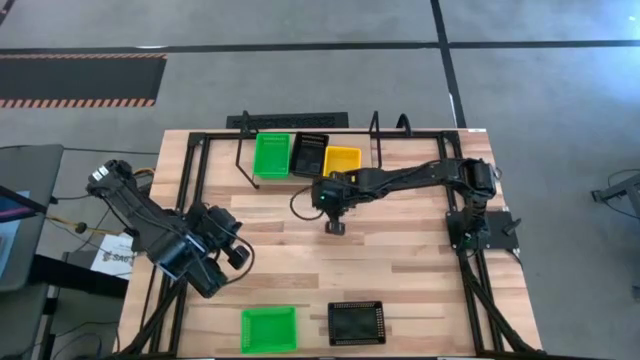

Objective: Stack baskets on shelf by color
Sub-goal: Stack the yellow basket on top of the yellow basket on the shelf

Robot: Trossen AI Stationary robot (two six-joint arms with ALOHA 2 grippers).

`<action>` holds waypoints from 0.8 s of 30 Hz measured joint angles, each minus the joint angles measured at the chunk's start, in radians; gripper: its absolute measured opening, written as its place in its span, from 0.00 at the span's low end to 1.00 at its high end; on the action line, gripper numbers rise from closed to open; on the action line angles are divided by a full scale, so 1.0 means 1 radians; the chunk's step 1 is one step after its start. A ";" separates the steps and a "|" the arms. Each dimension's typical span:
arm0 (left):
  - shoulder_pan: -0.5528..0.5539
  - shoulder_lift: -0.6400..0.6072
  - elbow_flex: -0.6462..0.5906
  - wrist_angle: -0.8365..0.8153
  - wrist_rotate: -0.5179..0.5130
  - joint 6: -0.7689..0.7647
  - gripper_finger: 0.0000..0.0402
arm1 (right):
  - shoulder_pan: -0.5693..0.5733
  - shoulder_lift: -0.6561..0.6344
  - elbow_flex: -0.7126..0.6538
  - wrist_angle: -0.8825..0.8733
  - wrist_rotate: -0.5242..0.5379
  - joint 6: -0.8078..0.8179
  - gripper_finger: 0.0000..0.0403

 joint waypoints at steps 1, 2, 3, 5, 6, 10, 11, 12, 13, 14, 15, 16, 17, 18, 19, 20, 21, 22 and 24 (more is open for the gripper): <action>0.001 -0.001 0.000 0.002 -0.001 0.004 0.00 | -0.008 0.001 0.000 0.012 0.016 -0.003 0.00; 0.003 -0.002 0.000 0.004 -0.001 0.012 0.00 | -0.018 0.000 0.000 0.013 0.024 -0.003 0.00; 0.003 -0.001 0.000 0.002 -0.001 0.022 0.00 | -0.029 0.000 0.000 0.015 0.026 -0.003 0.00; 0.003 0.000 0.000 0.002 -0.001 0.025 0.00 | -0.048 0.000 0.000 0.016 0.027 -0.008 0.00; 0.003 0.000 0.000 0.002 -0.001 0.025 0.00 | -0.058 0.000 0.000 0.015 0.028 -0.018 0.00; 0.003 0.002 0.000 0.003 -0.001 0.021 0.00 | -0.092 0.000 0.000 0.014 0.030 -0.048 0.00; 0.003 0.002 0.000 0.003 0.000 0.021 0.00 | -0.100 0.000 0.000 0.013 0.030 -0.054 0.00; 0.003 0.002 0.000 0.003 0.000 0.021 0.00 | -0.107 0.000 0.000 0.012 0.030 -0.057 0.00; 0.003 0.002 0.000 0.002 0.000 0.021 0.00 | -0.115 0.000 0.000 0.009 0.030 -0.064 0.00; 0.003 0.002 0.000 0.003 0.000 0.020 0.00 | -0.123 0.000 0.000 0.004 0.030 -0.074 0.00; 0.003 0.002 0.000 0.003 0.000 0.020 0.00 | -0.130 0.000 0.000 -0.004 0.030 -0.083 0.00; 0.003 0.002 0.000 0.003 0.000 0.020 0.00 | -0.137 0.000 0.000 -0.013 0.030 -0.093 0.00; 0.003 0.002 0.000 0.002 0.000 0.020 0.00 | -0.144 0.000 0.000 -0.024 0.033 -0.099 0.00; 0.003 0.002 0.000 0.002 0.000 0.020 0.00 | -0.150 0.000 0.000 -0.036 0.036 -0.106 0.00; 0.003 0.002 0.000 0.003 -0.001 0.020 0.00 | -0.155 0.000 0.000 -0.047 0.044 -0.110 0.00; 0.003 0.002 0.000 0.003 -0.001 0.020 0.00 | -0.161 0.000 0.000 -0.058 0.054 -0.111 0.00; 0.003 0.002 0.000 0.003 -0.002 0.019 0.00 | -0.166 0.000 0.000 -0.068 0.058 -0.111 0.00; 0.003 0.002 0.000 0.003 -0.004 0.019 0.00 | -0.171 0.000 0.000 -0.073 0.058 -0.110 0.00; 0.003 0.002 0.000 0.002 -0.008 0.019 0.00 | -0.175 0.000 0.000 -0.069 0.058 -0.109 0.00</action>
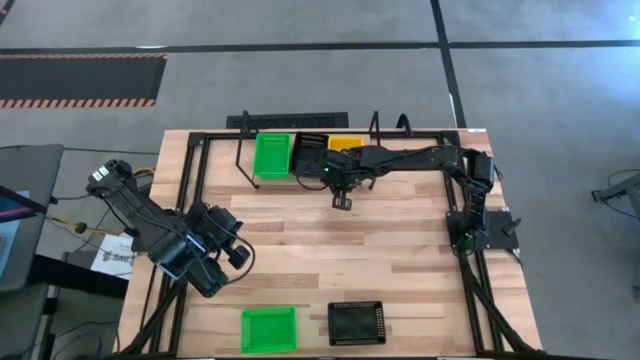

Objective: Stack baskets on shelf by color
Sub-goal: Stack the yellow basket on top of the yellow basket on the shelf, then stack the black basket on top of the black basket on the shelf

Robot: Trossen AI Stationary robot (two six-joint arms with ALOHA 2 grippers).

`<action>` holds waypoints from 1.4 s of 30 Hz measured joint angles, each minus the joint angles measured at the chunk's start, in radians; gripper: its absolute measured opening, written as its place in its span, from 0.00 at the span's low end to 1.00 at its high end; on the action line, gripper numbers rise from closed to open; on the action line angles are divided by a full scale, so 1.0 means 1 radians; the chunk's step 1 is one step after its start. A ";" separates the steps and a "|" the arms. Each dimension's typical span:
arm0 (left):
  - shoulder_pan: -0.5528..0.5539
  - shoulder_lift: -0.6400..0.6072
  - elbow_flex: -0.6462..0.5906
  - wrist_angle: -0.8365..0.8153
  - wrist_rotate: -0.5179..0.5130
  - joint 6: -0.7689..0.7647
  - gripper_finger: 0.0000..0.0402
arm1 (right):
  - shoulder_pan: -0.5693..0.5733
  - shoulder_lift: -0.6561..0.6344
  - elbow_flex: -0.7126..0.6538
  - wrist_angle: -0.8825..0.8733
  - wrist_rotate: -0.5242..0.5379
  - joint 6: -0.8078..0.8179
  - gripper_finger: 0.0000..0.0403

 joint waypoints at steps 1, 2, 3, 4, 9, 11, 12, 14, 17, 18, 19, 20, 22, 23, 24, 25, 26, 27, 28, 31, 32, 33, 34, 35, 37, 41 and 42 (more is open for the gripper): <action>0.000 0.000 0.000 0.000 -0.006 0.000 0.00 | 0.001 0.000 0.000 0.000 0.000 0.001 0.00; 0.000 0.000 0.000 0.000 -0.012 0.000 0.00 | 0.005 0.000 0.000 0.000 0.000 0.002 0.00; 0.000 0.000 0.000 0.000 -0.015 0.000 0.00 | 0.010 0.000 0.000 0.000 0.000 0.002 0.00; 0.000 0.000 0.000 0.000 -0.017 0.000 0.00 | 0.018 0.000 0.000 0.000 -0.002 0.003 0.00; 0.002 0.000 0.001 0.000 -0.020 -0.005 0.00 | 0.060 -0.016 0.000 0.045 -0.103 0.038 0.00; 0.002 0.000 0.001 0.000 -0.021 -0.008 0.00 | 0.077 -0.036 0.000 0.077 -0.139 0.039 0.00; 0.002 0.000 0.001 0.000 -0.021 -0.010 0.00 | 0.087 -0.045 0.000 0.093 -0.142 0.038 0.00; 0.002 0.001 0.001 0.001 -0.021 -0.011 0.00 | 0.103 -0.058 0.004 0.151 -0.144 0.037 0.00; 0.002 0.001 0.001 0.000 -0.022 -0.014 0.00 | 0.104 -0.084 0.002 0.189 -0.153 0.035 0.00; 0.002 0.001 0.001 0.001 -0.022 -0.015 0.00 | 0.103 -0.095 0.002 0.202 -0.153 0.036 0.00; 0.002 0.001 0.001 -0.001 -0.021 -0.016 0.00 | 0.102 -0.107 0.002 0.196 -0.153 0.036 0.00; 0.004 0.000 0.002 -0.001 -0.021 -0.016 0.00 | 0.101 -0.122 0.002 0.186 -0.153 0.036 0.00; 0.011 0.001 0.002 0.001 -0.019 -0.016 0.00 | 0.101 -0.165 0.002 0.167 -0.152 0.043 0.00; 0.017 0.001 0.002 -0.001 -0.019 -0.016 0.00 | 0.103 -0.194 0.002 0.144 -0.152 0.054 0.00; 0.025 0.000 0.002 0.000 -0.019 -0.015 0.00 | 0.107 -0.228 0.002 0.133 -0.147 0.066 0.00; 0.036 0.001 0.002 0.000 -0.018 -0.015 0.00 | 0.112 -0.264 0.002 0.122 -0.135 0.076 0.00; 0.048 0.001 0.002 0.000 -0.016 -0.015 0.00 | 0.119 -0.305 0.002 0.098 -0.120 0.082 0.00; 0.061 0.001 0.002 0.000 -0.014 -0.008 0.00 | 0.129 -0.349 0.002 0.075 -0.098 0.087 0.00; 0.073 0.000 0.002 0.002 -0.013 0.003 0.00 | 0.141 -0.391 0.002 0.070 -0.071 0.092 0.00; 0.122 0.000 0.002 0.073 0.000 0.097 0.00 | 0.189 -0.526 0.002 0.021 0.002 0.136 0.00; 0.141 0.000 0.002 0.114 0.022 0.147 0.00 | 0.212 -0.568 0.002 0.017 0.025 0.157 0.00; 0.161 0.001 0.001 0.162 0.046 0.204 0.00 | 0.234 -0.608 0.002 0.008 0.050 0.178 0.00; 0.180 0.001 0.001 0.214 0.069 0.261 0.00 | 0.260 -0.646 0.002 -0.014 0.084 0.196 0.00; 0.200 0.001 0.001 0.270 0.091 0.323 0.00 | 0.289 -0.679 0.002 -0.027 0.120 0.211 0.00; 0.243 0.013 0.001 0.396 0.137 0.458 0.00 | 0.346 -0.739 0.002 -0.038 0.196 0.234 0.00; 0.331 0.056 0.001 0.641 0.271 0.709 0.00 | 0.457 -0.816 0.002 -0.048 0.319 0.258 0.00; 0.352 0.074 0.001 0.703 0.321 0.762 0.00 | 0.483 -0.829 0.002 -0.052 0.335 0.258 0.00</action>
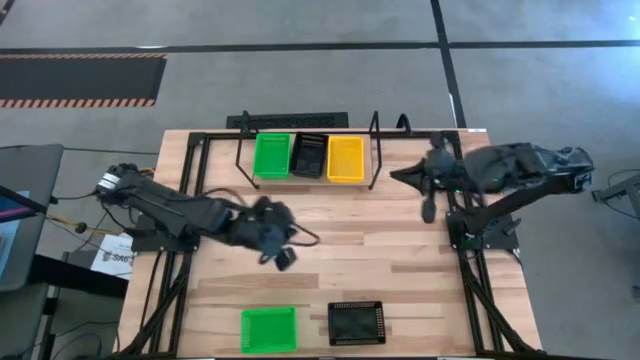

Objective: Stack baskets on shelf by color
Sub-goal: Stack the black basket on top of the black basket on the shelf

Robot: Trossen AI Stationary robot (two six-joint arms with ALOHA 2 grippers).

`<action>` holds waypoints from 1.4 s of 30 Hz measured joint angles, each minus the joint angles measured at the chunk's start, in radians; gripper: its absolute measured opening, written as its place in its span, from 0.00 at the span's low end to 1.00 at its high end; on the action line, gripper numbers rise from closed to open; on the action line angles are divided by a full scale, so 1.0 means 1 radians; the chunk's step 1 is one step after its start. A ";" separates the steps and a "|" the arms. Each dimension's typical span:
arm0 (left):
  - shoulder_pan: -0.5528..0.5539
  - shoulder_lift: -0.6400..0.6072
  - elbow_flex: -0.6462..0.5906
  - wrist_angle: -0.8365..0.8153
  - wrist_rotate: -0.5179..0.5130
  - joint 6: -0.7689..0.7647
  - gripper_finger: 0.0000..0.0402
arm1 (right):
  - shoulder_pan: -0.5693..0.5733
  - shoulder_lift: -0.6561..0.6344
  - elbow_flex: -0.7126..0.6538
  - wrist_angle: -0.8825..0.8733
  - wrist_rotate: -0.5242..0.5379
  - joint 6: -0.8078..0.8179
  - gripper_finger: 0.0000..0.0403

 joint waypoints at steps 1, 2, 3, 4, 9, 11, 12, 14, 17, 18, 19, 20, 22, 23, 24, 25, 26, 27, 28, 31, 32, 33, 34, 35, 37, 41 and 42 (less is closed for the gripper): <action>0.019 0.021 0.000 0.054 0.053 0.044 0.00 | 0.024 -0.009 0.000 -0.001 0.011 0.000 0.00; 0.034 0.046 0.000 0.100 0.105 0.084 0.00 | 0.046 -0.016 0.000 0.003 0.026 0.000 0.00; 0.048 0.074 0.000 0.149 0.155 0.121 0.00 | 0.064 -0.022 0.000 0.003 0.039 0.000 0.00; 0.058 0.106 0.000 0.199 0.208 0.156 0.00 | 0.083 -0.027 0.000 0.002 0.048 0.000 0.00; 0.068 0.291 0.017 0.328 0.435 0.224 0.00 | 0.144 -0.035 0.000 -0.001 0.054 -0.010 0.00; 0.058 0.368 0.050 0.328 0.479 0.237 0.00 | 0.159 -0.037 0.000 -0.004 0.054 -0.010 0.00; 0.054 0.402 0.073 0.327 0.494 0.237 0.00 | 0.164 -0.039 0.000 -0.013 0.054 -0.010 0.00; 0.047 0.461 0.120 0.323 0.513 0.237 0.00 | 0.171 -0.042 0.000 -0.026 0.055 -0.010 0.00; 0.042 0.521 0.195 0.321 0.537 0.237 0.00 | 0.171 -0.042 0.000 -0.028 0.054 -0.010 0.01; 0.043 0.534 0.218 0.322 0.549 0.239 0.00 | 0.171 -0.042 0.000 -0.028 0.053 -0.010 0.01; 0.043 0.541 0.237 0.315 0.563 0.248 0.00 | 0.170 -0.042 0.000 -0.028 0.053 -0.012 0.01; 0.048 0.548 0.259 0.310 0.573 0.264 0.00 | 0.171 -0.043 0.000 -0.028 0.053 -0.013 0.01; 0.054 0.552 0.293 0.317 0.577 0.297 0.00 | 0.171 -0.044 0.000 -0.028 0.051 -0.020 0.01; 0.057 0.552 0.307 0.314 0.577 0.314 0.00 | 0.171 -0.044 0.000 -0.028 0.050 -0.022 0.01; 0.062 0.552 0.320 0.313 0.576 0.329 0.00 | 0.171 -0.044 0.000 -0.029 0.049 -0.023 0.01; 0.065 0.552 0.334 0.302 0.576 0.346 0.00 | 0.171 -0.044 0.000 -0.032 0.048 -0.023 0.01; 0.069 0.552 0.344 0.294 0.574 0.362 0.01 | 0.170 -0.044 0.000 -0.036 0.048 -0.024 0.01; 0.070 0.552 0.353 0.284 0.575 0.373 0.02 | 0.170 -0.044 0.000 -0.040 0.048 -0.023 0.01; 0.073 0.552 0.360 0.269 0.575 0.384 0.04 | 0.170 -0.044 0.000 -0.044 0.048 -0.023 0.01; 0.074 0.552 0.365 0.235 0.574 0.408 0.11 | 0.170 -0.043 0.000 -0.055 0.046 -0.023 0.01; 0.073 0.552 0.365 0.228 0.574 0.409 0.13 | 0.170 -0.043 0.000 -0.057 0.046 -0.023 0.01; 0.072 0.552 0.365 0.219 0.573 0.409 0.16 | 0.170 -0.043 0.000 -0.060 0.046 -0.023 0.01; 0.068 0.552 0.365 0.210 0.573 0.409 0.19 | 0.170 -0.043 0.000 -0.060 0.046 -0.023 0.01; 0.065 0.552 0.365 0.208 0.572 0.409 0.22 | 0.170 -0.043 0.000 -0.062 0.046 -0.023 0.01; 0.057 0.552 0.365 0.208 0.570 0.405 0.27 | 0.170 -0.043 0.000 -0.078 0.046 -0.023 0.01; 0.037 0.552 0.365 0.208 0.570 0.364 0.33 | 0.170 -0.043 0.000 -0.104 0.046 -0.022 0.01; 0.031 0.552 0.365 0.208 0.569 0.360 0.34 | 0.170 -0.043 0.000 -0.108 0.045 -0.022 0.01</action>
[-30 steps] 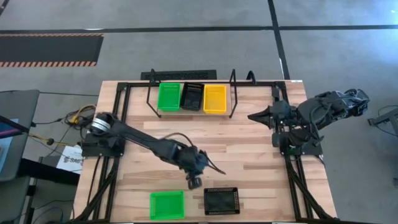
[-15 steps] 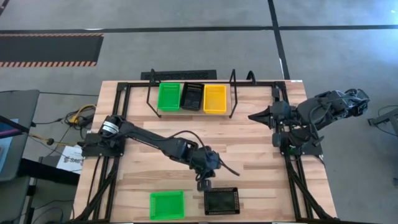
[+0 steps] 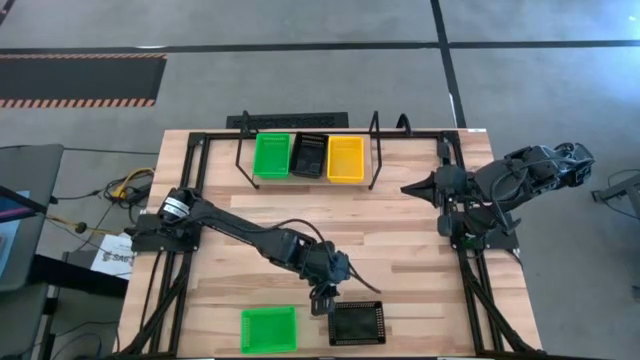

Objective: Stack baskets on shelf by color
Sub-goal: Stack the black basket on top of the black basket on the shelf

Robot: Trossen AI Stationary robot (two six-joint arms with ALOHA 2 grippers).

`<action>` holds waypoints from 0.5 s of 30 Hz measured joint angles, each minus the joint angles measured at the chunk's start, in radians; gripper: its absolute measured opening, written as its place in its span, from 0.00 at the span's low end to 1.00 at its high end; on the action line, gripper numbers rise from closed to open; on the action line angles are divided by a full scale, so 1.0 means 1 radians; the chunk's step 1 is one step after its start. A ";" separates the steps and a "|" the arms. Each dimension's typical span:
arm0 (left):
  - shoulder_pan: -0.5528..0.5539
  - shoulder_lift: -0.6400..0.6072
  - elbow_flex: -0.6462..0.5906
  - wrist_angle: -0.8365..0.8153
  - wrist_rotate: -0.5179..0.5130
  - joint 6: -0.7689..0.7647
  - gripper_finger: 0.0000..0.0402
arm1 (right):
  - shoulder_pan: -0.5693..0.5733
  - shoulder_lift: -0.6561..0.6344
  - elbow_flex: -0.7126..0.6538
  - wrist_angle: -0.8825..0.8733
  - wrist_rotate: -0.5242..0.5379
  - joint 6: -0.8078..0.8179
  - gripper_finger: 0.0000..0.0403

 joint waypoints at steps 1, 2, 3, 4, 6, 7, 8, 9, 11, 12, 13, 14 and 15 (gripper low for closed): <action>-0.005 0.003 0.000 0.002 -0.007 -0.006 0.34 | 0.000 0.000 0.000 -0.004 -0.001 0.000 0.01; -0.010 0.010 0.000 0.010 -0.011 -0.018 0.35 | 0.000 -0.001 0.000 -0.009 -0.003 0.000 0.01; -0.016 0.015 0.000 0.009 -0.014 -0.029 0.35 | 0.000 -0.004 0.000 -0.014 -0.004 0.000 0.01; -0.020 0.022 -0.001 0.000 -0.018 -0.042 0.35 | 0.000 -0.006 0.000 -0.018 -0.005 0.000 0.01; -0.027 0.048 0.000 0.031 -0.019 -0.060 0.35 | 0.000 -0.012 0.000 -0.016 -0.005 0.000 0.01; -0.030 0.054 -0.001 0.023 -0.019 -0.061 0.35 | 0.000 -0.017 0.000 -0.016 -0.006 -0.003 0.01; -0.032 0.068 -0.002 0.015 -0.020 -0.062 0.35 | 0.000 -0.019 0.000 -0.019 -0.009 -0.010 0.01; -0.033 0.083 0.005 0.033 -0.021 -0.063 0.35 | 0.000 -0.020 0.000 -0.018 -0.014 -0.013 0.01; -0.033 0.103 0.007 0.024 -0.027 -0.067 0.35 | 0.000 -0.030 -0.001 -0.018 -0.020 -0.013 0.00; -0.032 0.112 0.007 0.029 -0.025 -0.070 0.35 | 0.002 -0.032 -0.001 -0.019 -0.021 -0.013 0.00; -0.032 0.121 0.011 0.042 -0.020 -0.075 0.35 | 0.005 -0.036 0.000 -0.017 -0.021 -0.013 0.00; -0.032 0.128 0.017 0.051 -0.019 -0.076 0.35 | 0.005 -0.040 0.000 -0.018 -0.022 -0.013 0.01; -0.032 0.130 0.017 0.051 -0.019 -0.076 0.35 | 0.006 -0.043 0.000 -0.019 -0.022 -0.013 0.01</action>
